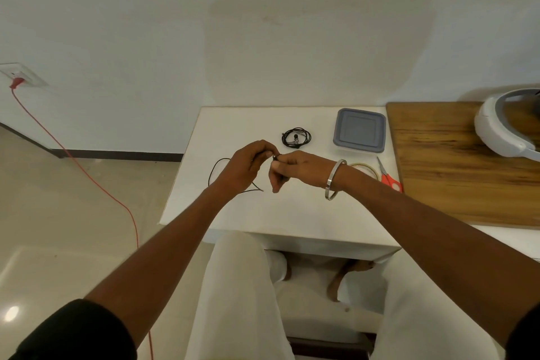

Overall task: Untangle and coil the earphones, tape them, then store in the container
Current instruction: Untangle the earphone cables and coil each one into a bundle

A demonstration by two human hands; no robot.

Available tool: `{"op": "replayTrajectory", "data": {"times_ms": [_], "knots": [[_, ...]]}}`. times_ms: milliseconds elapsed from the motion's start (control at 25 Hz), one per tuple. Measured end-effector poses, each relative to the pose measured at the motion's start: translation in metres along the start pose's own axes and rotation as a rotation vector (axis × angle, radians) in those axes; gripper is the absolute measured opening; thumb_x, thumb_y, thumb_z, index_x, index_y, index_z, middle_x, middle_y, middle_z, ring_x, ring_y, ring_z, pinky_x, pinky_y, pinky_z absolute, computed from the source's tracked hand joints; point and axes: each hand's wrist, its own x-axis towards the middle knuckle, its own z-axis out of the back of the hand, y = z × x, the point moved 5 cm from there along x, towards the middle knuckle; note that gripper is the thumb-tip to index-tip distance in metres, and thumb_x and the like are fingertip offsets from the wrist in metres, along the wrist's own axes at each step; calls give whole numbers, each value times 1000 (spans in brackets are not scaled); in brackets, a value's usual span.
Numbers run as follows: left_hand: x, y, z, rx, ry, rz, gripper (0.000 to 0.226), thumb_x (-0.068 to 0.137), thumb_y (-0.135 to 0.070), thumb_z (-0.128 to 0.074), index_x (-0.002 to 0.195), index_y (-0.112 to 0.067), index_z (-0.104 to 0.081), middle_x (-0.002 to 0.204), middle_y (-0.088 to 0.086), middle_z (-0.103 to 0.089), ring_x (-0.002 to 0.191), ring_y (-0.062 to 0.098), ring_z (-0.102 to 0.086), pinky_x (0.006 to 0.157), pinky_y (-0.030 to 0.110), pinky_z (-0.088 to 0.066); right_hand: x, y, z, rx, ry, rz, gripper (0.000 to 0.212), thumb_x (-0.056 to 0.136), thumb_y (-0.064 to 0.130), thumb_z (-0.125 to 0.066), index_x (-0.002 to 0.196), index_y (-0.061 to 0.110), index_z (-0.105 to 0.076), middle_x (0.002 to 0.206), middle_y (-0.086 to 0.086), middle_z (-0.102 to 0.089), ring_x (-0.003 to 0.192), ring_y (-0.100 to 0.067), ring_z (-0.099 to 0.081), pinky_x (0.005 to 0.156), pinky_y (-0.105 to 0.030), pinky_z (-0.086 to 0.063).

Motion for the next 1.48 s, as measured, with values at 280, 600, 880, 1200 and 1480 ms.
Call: {"op": "replayTrajectory", "data": {"times_ms": [280,600,880,1200,1480], "knots": [[-8,34,-33,-89,41,303,25,99,-15,-41,78,-15,-55,70,-1,-53,65,11,-50,68,29,-43,8,15,1,488,-77,89,36,101,33,-35,83,10,-57,83,-21,-62,92,-38,-58,86,-52,-42],[-22,8,-65,-31,251,198,23,104,-16,-34,100,-28,-53,71,0,-48,61,5,-43,61,11,-40,9,25,15,705,-249,153,34,101,34,-30,86,18,-56,82,-1,-66,101,-26,-66,98,-56,-34],[-31,12,-56,45,274,144,34,105,-24,-32,131,-22,-54,72,0,-47,64,8,-45,60,6,-41,6,10,26,206,-431,196,35,103,19,-30,100,1,-59,98,-9,-71,91,-7,-68,73,-16,-47],[-31,-6,-53,62,293,72,32,104,-20,-36,127,-18,-57,72,-10,-49,68,5,-50,72,9,-45,11,-5,23,-143,-467,144,33,102,20,-33,96,9,-63,98,4,-68,94,-9,-64,86,-23,-46],[-31,-14,-30,116,250,44,27,102,-20,-41,116,-16,-64,74,-6,-55,70,6,-53,70,9,-45,8,-28,23,-898,-226,-160,28,100,19,-31,97,23,-59,93,14,-61,97,-7,-56,111,-61,7]]}}
